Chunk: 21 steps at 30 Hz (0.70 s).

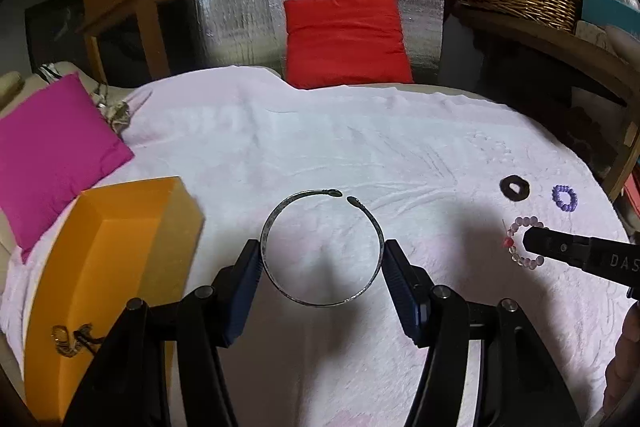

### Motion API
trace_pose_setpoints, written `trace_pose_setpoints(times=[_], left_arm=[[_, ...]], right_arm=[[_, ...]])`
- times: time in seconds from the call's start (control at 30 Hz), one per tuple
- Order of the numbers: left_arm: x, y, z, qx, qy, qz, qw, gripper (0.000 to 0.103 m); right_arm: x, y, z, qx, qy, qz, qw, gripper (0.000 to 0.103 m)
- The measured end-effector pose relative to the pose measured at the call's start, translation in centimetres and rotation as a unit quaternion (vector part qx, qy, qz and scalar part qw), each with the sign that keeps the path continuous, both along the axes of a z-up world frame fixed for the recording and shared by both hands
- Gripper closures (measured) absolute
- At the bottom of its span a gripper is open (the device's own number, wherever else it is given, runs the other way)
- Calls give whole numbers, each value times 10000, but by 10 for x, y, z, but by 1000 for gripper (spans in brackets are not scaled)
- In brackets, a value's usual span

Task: Organize jewelry
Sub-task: 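Close the left tool on the silver bangle while the right tool lifts the pink bracelet, then carry the silver bangle with the left tool over the orange box while the right carries the pink bracelet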

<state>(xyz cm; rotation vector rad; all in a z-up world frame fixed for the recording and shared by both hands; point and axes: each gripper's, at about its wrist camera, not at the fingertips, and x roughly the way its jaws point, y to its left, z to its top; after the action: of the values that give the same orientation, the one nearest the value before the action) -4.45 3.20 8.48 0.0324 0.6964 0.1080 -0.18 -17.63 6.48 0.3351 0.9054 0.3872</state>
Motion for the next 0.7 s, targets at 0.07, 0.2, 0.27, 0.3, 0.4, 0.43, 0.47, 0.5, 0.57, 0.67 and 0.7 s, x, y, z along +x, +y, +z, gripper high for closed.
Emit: trace_pose_setpoints(times=[0.07,0.2,0.27,0.3,0.4,0.43,0.47,0.5,0.57,0.67,0.7], left_arm=[[-4,2,1,12,-19,46,10000,41],[-13,3,4,131,-94,140,9998,41],[-19,6,6,190,-141,201,9995,40],[-23,8,7,205,-159,250,9994,41],[-32,15,8,173,-129,366,9991,41],[-35,17,9,156,-122,404,9990,40],[-37,19,9,151,-126,433,9989,40],[-40,22,11,150,-139,468,9987,40],[-46,26,15,161,-197,545,9982,40],[-53,33,21,198,-258,635,9974,40],[-55,36,23,210,-276,658,9972,40]], right_arm=[[-2,5,-1,-34,7,17,10000,94],[-6,11,0,-90,3,41,10000,94],[-11,15,0,-98,-11,71,9999,94],[-12,16,1,-105,-26,86,9999,94],[-19,21,4,-97,-84,167,9998,94],[-21,24,5,-99,-105,181,9997,94],[-23,25,5,-97,-127,194,9997,94],[-25,27,6,-81,-141,209,9997,94],[-28,32,9,-52,-172,251,9995,94],[-31,40,12,0,-229,334,9992,94],[-33,43,13,8,-246,360,9991,94]])
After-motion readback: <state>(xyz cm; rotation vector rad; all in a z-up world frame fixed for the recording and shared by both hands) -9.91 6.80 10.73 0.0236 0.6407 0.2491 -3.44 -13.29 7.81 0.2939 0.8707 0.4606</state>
